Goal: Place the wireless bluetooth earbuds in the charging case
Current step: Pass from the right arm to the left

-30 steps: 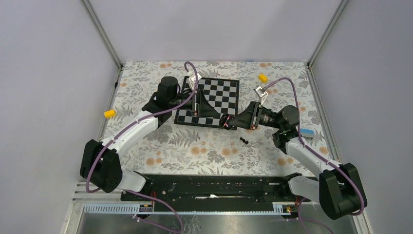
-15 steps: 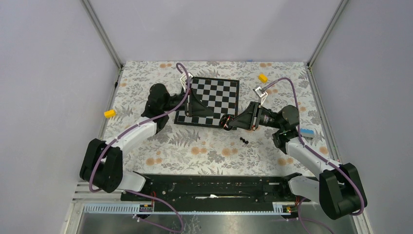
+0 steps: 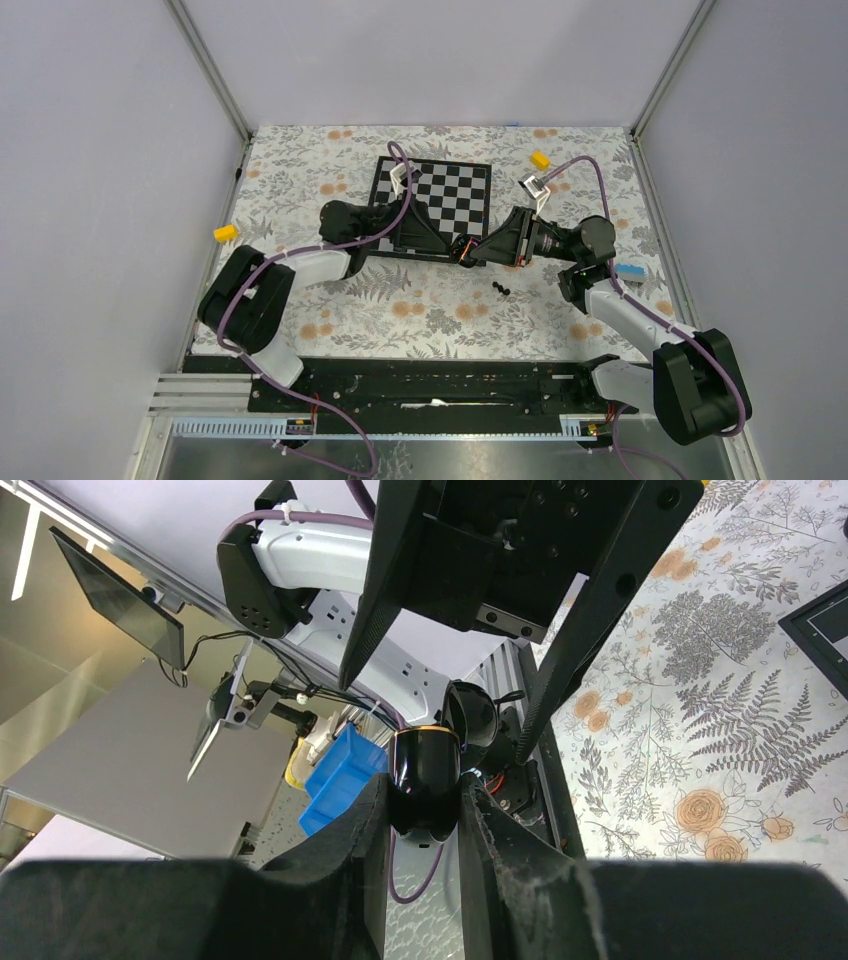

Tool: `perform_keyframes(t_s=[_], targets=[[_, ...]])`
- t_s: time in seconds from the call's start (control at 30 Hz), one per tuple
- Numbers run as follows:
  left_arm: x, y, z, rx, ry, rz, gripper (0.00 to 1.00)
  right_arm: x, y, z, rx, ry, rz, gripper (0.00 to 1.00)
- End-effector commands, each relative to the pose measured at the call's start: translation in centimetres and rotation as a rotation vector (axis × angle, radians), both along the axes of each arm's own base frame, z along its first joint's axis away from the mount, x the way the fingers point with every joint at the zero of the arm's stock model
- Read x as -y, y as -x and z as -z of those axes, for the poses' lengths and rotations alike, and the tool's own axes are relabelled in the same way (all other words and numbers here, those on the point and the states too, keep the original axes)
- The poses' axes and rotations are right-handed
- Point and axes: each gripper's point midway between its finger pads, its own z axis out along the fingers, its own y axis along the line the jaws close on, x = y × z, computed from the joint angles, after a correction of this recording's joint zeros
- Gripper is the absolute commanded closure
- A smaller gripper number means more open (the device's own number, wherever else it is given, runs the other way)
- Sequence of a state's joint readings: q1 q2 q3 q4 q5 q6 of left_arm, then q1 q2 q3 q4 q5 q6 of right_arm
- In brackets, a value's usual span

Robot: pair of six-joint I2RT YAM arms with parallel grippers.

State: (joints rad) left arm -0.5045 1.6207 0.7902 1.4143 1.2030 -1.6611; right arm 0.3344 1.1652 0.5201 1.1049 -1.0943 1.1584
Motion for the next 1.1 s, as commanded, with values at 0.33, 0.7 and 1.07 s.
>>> perform_keyframes(t_s=[0.33, 0.7, 1.07], targets=[[1.1, 1.2, -2.2, 0.103, 0.094, 0.049, 0.3, -0.3, 0.4, -2.2, 0.091, -0.031, -0.028, 1.0], [1.5, 0.7, -2.4, 0.091, 0.11, 0.03, 0.46, -0.3, 0.5, -2.2, 0.088, -0.031, -0.028, 1.0], [1.7, 0.4, -2.1, 0.077, 0.109, 0.026, 0.53, -0.3, 0.7, -2.2, 0.091, -0.032, -0.029, 1.0]])
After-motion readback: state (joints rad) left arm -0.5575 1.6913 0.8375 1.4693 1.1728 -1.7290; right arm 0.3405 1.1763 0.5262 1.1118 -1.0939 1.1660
